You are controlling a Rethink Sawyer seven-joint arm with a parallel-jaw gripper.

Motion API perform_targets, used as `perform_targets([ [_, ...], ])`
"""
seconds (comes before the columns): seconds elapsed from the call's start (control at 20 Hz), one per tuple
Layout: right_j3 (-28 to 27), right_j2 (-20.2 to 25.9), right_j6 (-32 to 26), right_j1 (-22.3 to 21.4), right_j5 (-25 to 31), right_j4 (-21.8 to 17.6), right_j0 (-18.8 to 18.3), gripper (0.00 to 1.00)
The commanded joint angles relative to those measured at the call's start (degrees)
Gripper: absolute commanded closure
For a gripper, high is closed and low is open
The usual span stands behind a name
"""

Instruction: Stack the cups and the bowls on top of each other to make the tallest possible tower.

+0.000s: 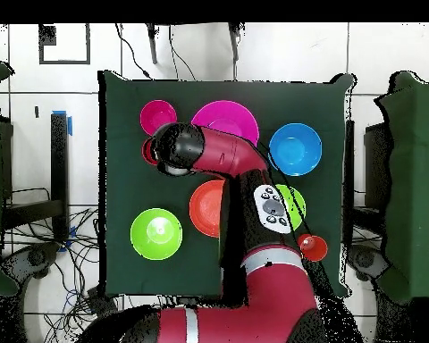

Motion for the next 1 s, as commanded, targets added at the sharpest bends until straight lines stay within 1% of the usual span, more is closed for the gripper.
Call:
perform_targets([
  [0.05,-1.59,7.98,-6.22,1.11,7.85,-3.9,-0.23,1.0],
  [0.25,-3.86,8.3,-6.57,1.87,9.87,-4.57,-0.08,1.0],
  [0.55,-8.89,9.21,-10.18,4.41,10.65,-6.87,-1.11,1.0],
  [0.7,-11.02,9.65,-11.58,5.21,12.2,-8.13,-1.98,1.0],
  [0.9,-12.94,10.41,-12.14,6.61,12.41,-10.19,-2.91,1.0],
  [1.0,-12.76,10.56,-11.9,6.63,12.24,-11.01,-3.31,1.0],
])
